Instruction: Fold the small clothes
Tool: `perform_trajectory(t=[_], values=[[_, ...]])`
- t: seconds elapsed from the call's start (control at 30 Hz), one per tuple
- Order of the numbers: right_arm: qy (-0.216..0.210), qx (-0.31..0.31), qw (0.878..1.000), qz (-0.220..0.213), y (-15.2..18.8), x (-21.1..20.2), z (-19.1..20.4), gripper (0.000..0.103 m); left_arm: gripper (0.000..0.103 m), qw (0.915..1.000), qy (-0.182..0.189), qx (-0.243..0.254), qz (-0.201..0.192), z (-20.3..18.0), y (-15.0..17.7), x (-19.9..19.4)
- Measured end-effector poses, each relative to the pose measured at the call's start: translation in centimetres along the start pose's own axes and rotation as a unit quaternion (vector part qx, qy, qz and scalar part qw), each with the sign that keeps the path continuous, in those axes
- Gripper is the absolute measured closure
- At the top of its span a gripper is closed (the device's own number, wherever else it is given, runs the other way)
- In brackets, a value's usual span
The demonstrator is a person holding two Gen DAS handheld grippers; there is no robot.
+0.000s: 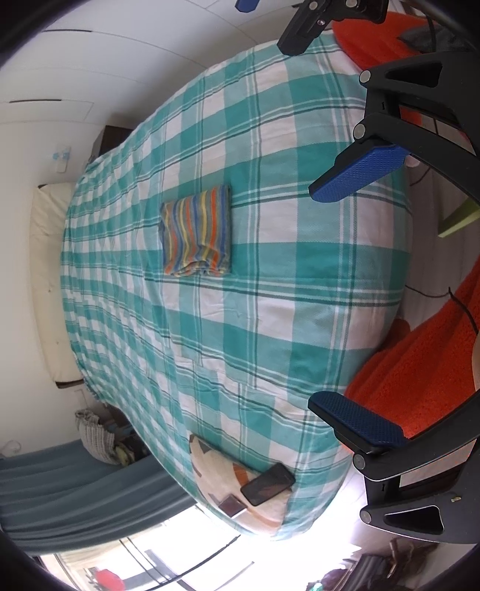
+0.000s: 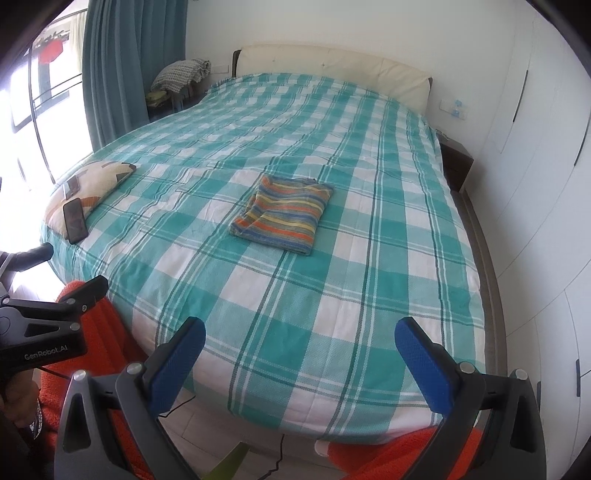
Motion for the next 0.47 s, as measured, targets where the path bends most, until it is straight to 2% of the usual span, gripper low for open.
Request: perform_trajectory(t=[0.27, 0.47], values=[[-0.001, 0.008, 1.000, 0.000, 0.5, -1.0, -0.2, 0.002, 0.001, 0.9998, 0.017, -0.005, -0.005, -0.6, 0.0, -0.7], [0.000, 0.018, 1.000, -0.001, 0.7, -0.9, -0.6, 0.002, 0.001, 0.9990, -0.007, 0.018, -0.040, -1.0, -0.8, -1.8]])
Point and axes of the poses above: each gripper's, at about its wrist camera, not at the fingertips, and x roughly the way its jaws point, z to its left, y to its underside, the point moved 10 cm from there along x, roughly the way its jaws point
